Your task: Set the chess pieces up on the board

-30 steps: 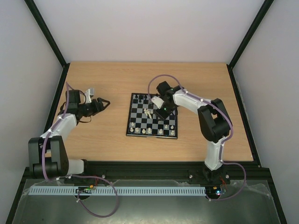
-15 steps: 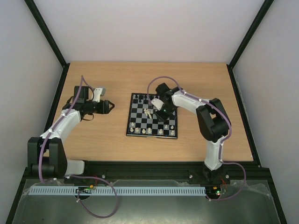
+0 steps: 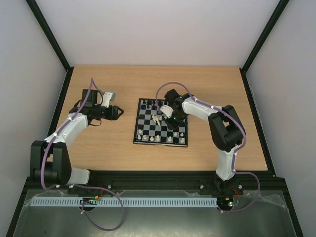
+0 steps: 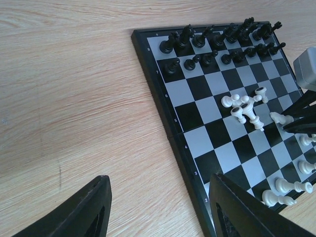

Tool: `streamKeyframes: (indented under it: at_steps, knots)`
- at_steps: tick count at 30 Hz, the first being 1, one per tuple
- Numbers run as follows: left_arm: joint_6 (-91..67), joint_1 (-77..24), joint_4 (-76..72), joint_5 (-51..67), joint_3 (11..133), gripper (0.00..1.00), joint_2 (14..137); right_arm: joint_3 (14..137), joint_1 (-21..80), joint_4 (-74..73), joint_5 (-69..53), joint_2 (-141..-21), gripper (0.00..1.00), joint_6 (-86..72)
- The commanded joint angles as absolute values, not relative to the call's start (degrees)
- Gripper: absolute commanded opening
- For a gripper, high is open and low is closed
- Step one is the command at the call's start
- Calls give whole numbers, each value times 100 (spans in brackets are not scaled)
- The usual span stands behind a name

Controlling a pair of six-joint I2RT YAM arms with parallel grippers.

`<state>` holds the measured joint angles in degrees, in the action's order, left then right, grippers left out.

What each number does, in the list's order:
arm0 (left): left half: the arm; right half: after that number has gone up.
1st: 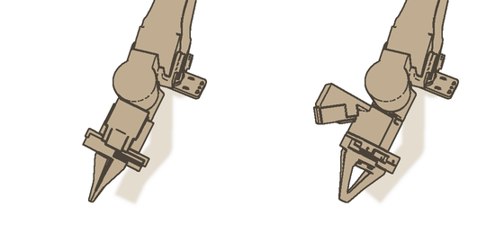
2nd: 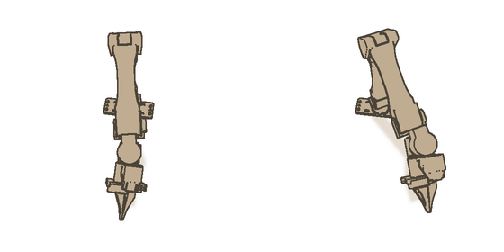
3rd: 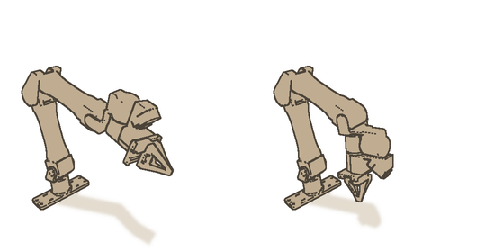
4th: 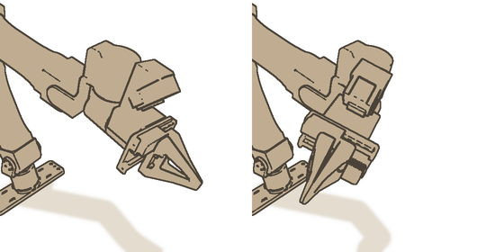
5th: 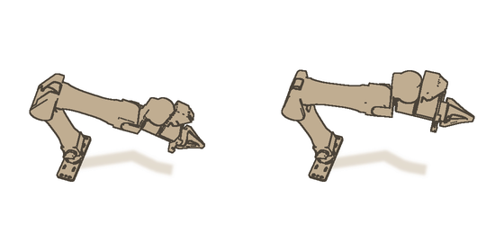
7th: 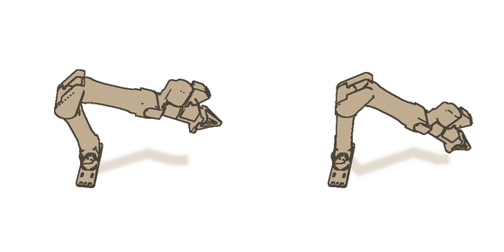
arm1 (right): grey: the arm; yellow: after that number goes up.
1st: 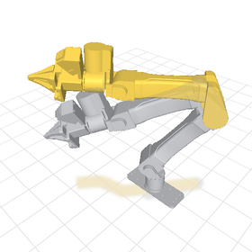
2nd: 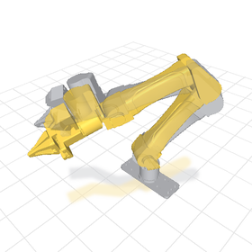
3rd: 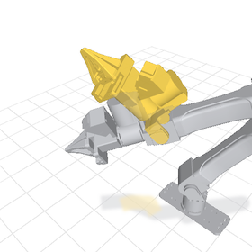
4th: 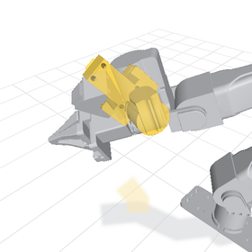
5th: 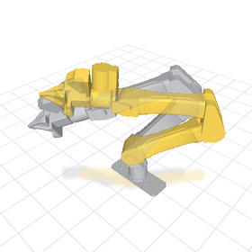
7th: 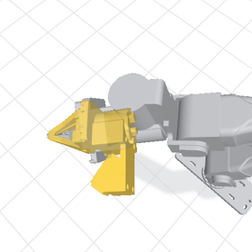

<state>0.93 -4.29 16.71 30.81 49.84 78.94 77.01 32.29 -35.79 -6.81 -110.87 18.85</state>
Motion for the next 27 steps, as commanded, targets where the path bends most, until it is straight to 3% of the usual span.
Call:
streamKeyframes:
  at_steps: [1, 8, 14, 21, 27]
  knots:
    - [180, -512, 1688, 3065, 5162, 57, 7954, 7459, 3287, -3889, -436, -11177, 19, 1898]
    - [179, -659, 1762, 3198, 5403, 59, 8097, 7481, 3313, -3776, -556, -10935, 12, 1977]
    - [-159, -813, 1839, 4368, 6047, 63, 8470, 7469, 3313, -3646, -730, -10186, 10, 2202]
    - [-1399, -1142, 995, 6400, 6381, 56, 9157, 7712, 3322, -3271, -1207, -9650, 10, 2188]
    - [-1771, -1775, 623, 6864, 6394, 52, 9451, 8110, 3370, -3222, -1375, -9732, 10, 2101]
